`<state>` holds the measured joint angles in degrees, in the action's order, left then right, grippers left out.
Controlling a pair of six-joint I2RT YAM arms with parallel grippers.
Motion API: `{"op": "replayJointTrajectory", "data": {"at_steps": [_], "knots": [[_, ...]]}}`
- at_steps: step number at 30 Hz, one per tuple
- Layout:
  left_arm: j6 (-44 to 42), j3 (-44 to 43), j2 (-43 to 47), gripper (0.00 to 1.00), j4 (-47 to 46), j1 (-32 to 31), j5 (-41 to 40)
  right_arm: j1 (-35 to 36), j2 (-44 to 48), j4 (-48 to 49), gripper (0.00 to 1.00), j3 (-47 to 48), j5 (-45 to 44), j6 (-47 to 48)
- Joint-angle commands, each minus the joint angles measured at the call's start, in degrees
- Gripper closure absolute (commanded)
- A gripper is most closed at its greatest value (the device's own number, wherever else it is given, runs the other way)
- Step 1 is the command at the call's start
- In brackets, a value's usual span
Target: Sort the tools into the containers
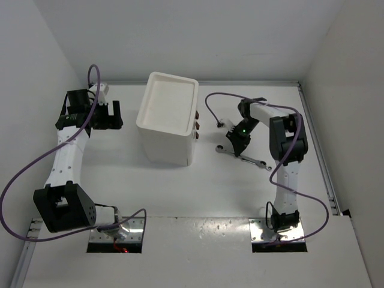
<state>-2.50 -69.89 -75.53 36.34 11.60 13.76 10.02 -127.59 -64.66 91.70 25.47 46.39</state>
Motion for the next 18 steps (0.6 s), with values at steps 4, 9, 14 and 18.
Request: {"op": "replayJointTrajectory", "data": {"at_steps": [4, 9, 14, 18], "knots": [[0.39, -0.07, 2.23, 0.0, -1.71, 0.62, 1.01, 0.35, 7.7, 13.32, 1.0, -6.53, -5.96, -7.1], [0.39, -0.07, 2.23, 0.0, -1.71, 0.62, 1.53, -0.7, 9.99, 12.2, 1.0, -5.31, -1.58, -9.03], [0.39, -0.07, 2.23, 0.0, -1.71, 0.62, 1.53, -0.71, 14.73, 10.71, 1.0, -4.07, 2.2, -12.9], [0.92, -0.07, 2.23, 0.0, -1.71, 0.62, 2.15, -1.23, 19.47, 7.28, 1.0, -0.57, 6.77, -14.84]]}}
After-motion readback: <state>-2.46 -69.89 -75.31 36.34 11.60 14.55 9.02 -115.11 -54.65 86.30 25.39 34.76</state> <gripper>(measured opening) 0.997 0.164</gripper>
